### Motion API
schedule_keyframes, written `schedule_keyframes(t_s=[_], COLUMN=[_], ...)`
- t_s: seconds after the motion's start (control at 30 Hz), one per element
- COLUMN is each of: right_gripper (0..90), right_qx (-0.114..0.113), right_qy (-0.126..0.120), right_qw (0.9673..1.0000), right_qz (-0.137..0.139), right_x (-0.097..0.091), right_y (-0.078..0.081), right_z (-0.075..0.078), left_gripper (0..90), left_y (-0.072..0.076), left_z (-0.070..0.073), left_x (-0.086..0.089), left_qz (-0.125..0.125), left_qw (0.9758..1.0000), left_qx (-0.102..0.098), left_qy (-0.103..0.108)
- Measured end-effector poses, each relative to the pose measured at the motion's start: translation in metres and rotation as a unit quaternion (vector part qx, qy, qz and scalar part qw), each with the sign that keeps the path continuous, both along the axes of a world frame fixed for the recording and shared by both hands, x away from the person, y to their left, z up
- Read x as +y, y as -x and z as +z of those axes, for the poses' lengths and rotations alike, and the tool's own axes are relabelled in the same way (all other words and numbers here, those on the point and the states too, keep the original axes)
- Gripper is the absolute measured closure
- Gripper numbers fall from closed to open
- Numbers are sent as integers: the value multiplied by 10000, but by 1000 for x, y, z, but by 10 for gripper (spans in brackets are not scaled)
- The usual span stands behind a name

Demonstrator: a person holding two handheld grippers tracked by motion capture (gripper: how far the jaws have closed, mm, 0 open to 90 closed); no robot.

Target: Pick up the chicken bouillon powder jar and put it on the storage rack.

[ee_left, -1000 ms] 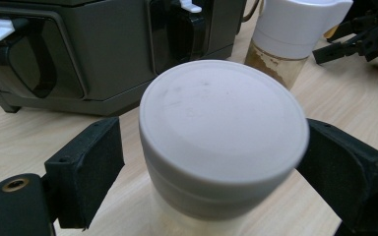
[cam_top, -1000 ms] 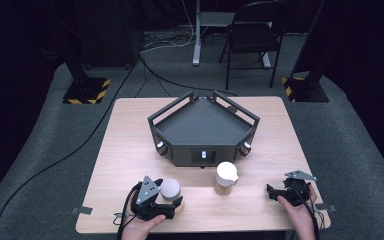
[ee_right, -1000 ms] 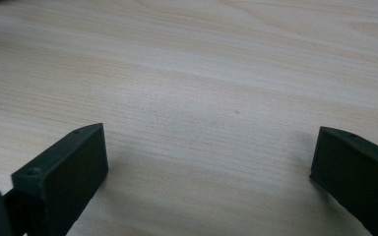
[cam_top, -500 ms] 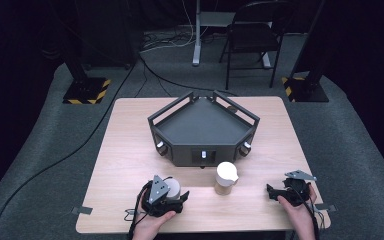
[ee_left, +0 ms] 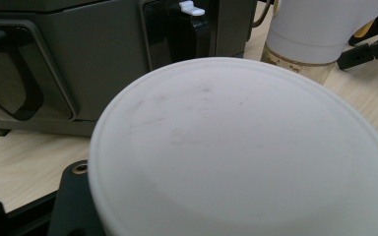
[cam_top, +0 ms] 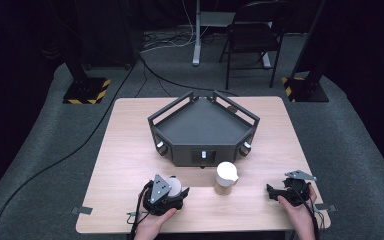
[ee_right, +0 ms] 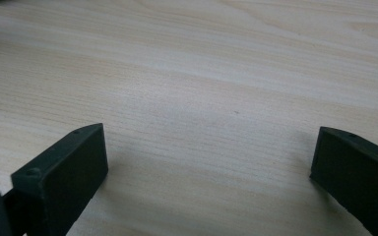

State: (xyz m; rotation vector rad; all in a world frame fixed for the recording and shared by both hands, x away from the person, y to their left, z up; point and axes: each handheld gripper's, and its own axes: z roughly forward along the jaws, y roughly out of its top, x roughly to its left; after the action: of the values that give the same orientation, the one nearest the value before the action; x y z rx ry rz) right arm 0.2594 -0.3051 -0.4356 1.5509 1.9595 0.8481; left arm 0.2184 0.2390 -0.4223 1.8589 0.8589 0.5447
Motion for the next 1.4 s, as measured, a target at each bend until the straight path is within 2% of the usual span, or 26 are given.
schedule_keyframes(t_s=[0.27,0.53,0.8,0.97,1.27,1.4], right_gripper=[0,0,0,0,0,0], right_qx=[0,0,0,1,0,1], right_qy=[0,0,0,0,-1,0], right_qw=[10000,10000,10000,10000,10000,10000], right_qz=[1,1,1,1,0,0], right_x=[0,0,0,0,0,0], right_y=[0,0,0,0,0,0], right_z=[0,0,0,0,0,0], left_gripper=[357,357,357,357,357,357], left_y=[-5,-16,-30,-41,-60,-68], left_z=[16,32,57,72,98,110], left_x=[2,5,2,1,-1,-2], left_qz=[45,37,42,100,155,150], left_qw=[9999,9998,9999,9996,9995,9997], left_qx=[-24,30,-45,-59,-78,-119], left_qy=[102,175,156,271,247,171])
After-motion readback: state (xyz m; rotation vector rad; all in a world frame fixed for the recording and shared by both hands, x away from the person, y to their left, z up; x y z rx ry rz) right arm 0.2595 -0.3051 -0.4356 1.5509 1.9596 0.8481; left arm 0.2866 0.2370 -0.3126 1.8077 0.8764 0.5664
